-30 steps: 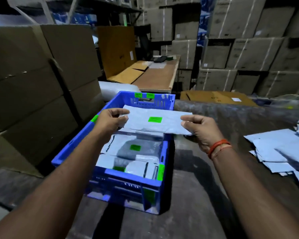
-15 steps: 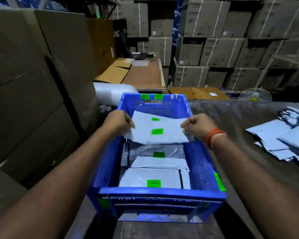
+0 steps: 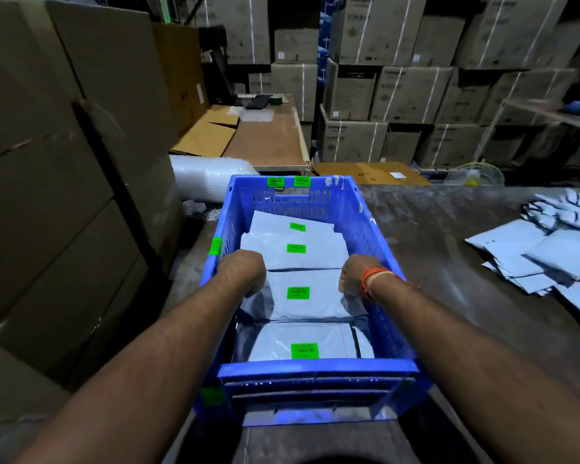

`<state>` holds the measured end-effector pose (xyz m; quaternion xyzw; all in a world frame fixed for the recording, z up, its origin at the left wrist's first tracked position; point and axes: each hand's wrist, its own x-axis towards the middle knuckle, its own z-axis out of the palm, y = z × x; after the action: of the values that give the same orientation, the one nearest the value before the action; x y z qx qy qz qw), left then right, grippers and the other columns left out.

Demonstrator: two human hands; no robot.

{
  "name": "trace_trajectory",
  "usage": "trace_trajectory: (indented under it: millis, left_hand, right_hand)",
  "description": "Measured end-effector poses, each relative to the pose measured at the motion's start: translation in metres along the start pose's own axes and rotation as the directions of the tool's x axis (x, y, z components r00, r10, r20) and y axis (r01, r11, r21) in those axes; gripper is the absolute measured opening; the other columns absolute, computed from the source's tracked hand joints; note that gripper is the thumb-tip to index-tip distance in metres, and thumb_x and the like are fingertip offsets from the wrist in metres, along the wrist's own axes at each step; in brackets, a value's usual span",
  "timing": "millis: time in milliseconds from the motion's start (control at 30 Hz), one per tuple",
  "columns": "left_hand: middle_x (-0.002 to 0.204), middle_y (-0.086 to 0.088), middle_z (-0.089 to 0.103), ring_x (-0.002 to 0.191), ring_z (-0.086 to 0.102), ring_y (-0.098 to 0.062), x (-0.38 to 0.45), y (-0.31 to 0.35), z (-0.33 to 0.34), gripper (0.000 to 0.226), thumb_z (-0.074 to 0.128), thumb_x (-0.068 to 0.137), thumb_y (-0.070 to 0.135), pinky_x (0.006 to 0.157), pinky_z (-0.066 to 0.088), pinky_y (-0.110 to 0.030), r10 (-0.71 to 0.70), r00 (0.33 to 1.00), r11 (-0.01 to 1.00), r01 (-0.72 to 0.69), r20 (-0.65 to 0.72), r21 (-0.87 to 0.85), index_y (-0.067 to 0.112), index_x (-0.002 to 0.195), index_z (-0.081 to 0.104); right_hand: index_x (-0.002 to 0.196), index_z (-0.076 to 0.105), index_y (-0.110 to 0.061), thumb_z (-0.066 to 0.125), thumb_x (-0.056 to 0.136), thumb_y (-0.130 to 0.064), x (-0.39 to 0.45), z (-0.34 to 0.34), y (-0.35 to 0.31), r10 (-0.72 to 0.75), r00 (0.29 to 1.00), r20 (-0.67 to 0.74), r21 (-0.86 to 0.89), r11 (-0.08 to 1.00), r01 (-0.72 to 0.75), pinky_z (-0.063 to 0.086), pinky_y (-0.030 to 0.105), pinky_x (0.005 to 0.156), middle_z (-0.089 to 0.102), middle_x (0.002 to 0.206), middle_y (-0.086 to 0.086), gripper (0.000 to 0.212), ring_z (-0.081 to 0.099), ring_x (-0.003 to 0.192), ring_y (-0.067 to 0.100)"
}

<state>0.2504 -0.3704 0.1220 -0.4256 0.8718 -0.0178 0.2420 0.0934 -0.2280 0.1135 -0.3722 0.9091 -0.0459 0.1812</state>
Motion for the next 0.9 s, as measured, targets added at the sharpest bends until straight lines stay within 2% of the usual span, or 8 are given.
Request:
trace_trajectory:
  millis: [100,200,400,500,567,700,833,900]
  left_hand:
    - [0.129,-0.005,0.066,0.115,0.066,-0.031,0.004,0.001,0.002,0.048,0.08,0.078,0.023,0.095,0.056,-0.045,0.016,0.996,1.0,-0.016,0.083,0.005,0.011,0.123,0.067]
    - [0.13,-0.007,0.066,0.118,0.065,-0.031,-0.003,0.002,0.001,0.05,0.08,0.079,0.022,0.095,0.056,-0.044,-0.009,0.999,1.0,0.009,0.049,0.01,0.009,0.125,0.065]
    - [0.13,-0.012,0.064,0.119,0.062,-0.034,-0.024,0.011,-0.018,0.038,0.062,0.088,0.022,0.09,0.054,-0.04,-0.034,0.949,0.989,-0.012,-0.313,-0.146,0.011,0.124,0.064]
    - [0.113,-0.007,0.07,0.108,0.065,-0.031,-0.037,0.035,-0.042,0.03,0.069,0.081,0.031,0.075,0.047,-0.032,0.009,0.897,0.947,-0.15,-0.443,-0.285,0.017,0.108,0.071]
    - [0.108,-0.001,0.072,0.105,0.065,-0.026,-0.05,0.058,-0.058,0.027,0.072,0.081,0.035,0.078,0.05,-0.031,0.08,0.848,0.901,-0.286,-0.523,-0.326,0.021,0.104,0.073]
    - [0.115,0.001,0.074,0.112,0.065,-0.022,-0.082,0.121,-0.085,0.028,0.069,0.085,0.032,0.094,0.052,-0.036,0.151,0.728,0.767,-0.513,-0.668,-0.386,0.028,0.113,0.074]
    - [0.107,0.003,0.076,0.101,0.069,-0.021,-0.108,0.201,-0.099,0.028,0.066,0.084,0.031,0.089,0.053,-0.032,0.097,0.664,0.679,-0.588,-0.741,-0.438,0.03,0.11,0.074]
    - [0.107,0.002,0.076,0.099,0.07,-0.021,-0.123,0.255,-0.102,0.028,0.067,0.083,0.033,0.088,0.054,-0.033,0.136,0.649,0.652,-0.628,-0.749,-0.425,0.03,0.11,0.074]
  right_hand:
    - [0.139,0.055,-0.015,0.037,0.105,-0.019,-0.005,0.003,-0.005,-0.024,1.0,0.002,-0.105,0.994,0.025,0.05,0.045,0.099,0.054,0.144,0.005,0.039,0.05,0.133,0.028]
    - [0.136,0.057,-0.009,0.037,0.104,-0.011,-0.008,0.006,-0.006,-0.027,0.998,-0.055,-0.15,0.989,0.018,0.05,0.045,0.097,0.055,0.141,0.011,0.038,0.052,0.131,0.031]
    - [0.111,0.069,-0.006,0.055,0.09,-0.008,-0.02,-0.011,0.003,-0.146,0.963,-0.225,-0.088,0.988,0.129,0.05,0.03,0.078,0.069,0.111,0.016,0.026,0.065,0.105,0.034]
    - [0.094,0.076,-0.013,0.062,0.081,-0.008,-0.039,-0.036,0.016,-0.21,0.903,-0.375,0.035,0.97,0.241,0.052,0.027,0.084,0.074,0.098,0.008,0.02,0.068,0.098,0.028]
    - [0.093,0.077,-0.014,0.063,0.081,-0.008,-0.057,-0.055,0.032,-0.217,0.867,-0.448,0.116,0.948,0.297,0.044,0.02,0.083,0.075,0.097,0.005,0.02,0.068,0.096,0.023]
    - [0.093,0.077,-0.015,0.064,0.082,-0.011,-0.083,-0.088,0.097,-0.197,0.795,-0.573,0.108,0.944,0.312,0.045,0.026,0.088,0.076,0.098,0.005,0.018,0.068,0.096,0.024]
    - [0.096,0.076,-0.018,0.064,0.082,-0.013,-0.096,-0.106,0.202,-0.138,0.788,-0.6,0.067,0.973,0.222,0.049,0.03,0.089,0.075,0.1,0.007,0.019,0.067,0.098,0.027]
    - [0.095,0.076,-0.021,0.065,0.08,-0.017,-0.105,-0.107,0.267,-0.085,0.795,-0.601,0.082,0.983,0.167,0.05,0.031,0.084,0.074,0.095,0.008,0.019,0.067,0.095,0.029]
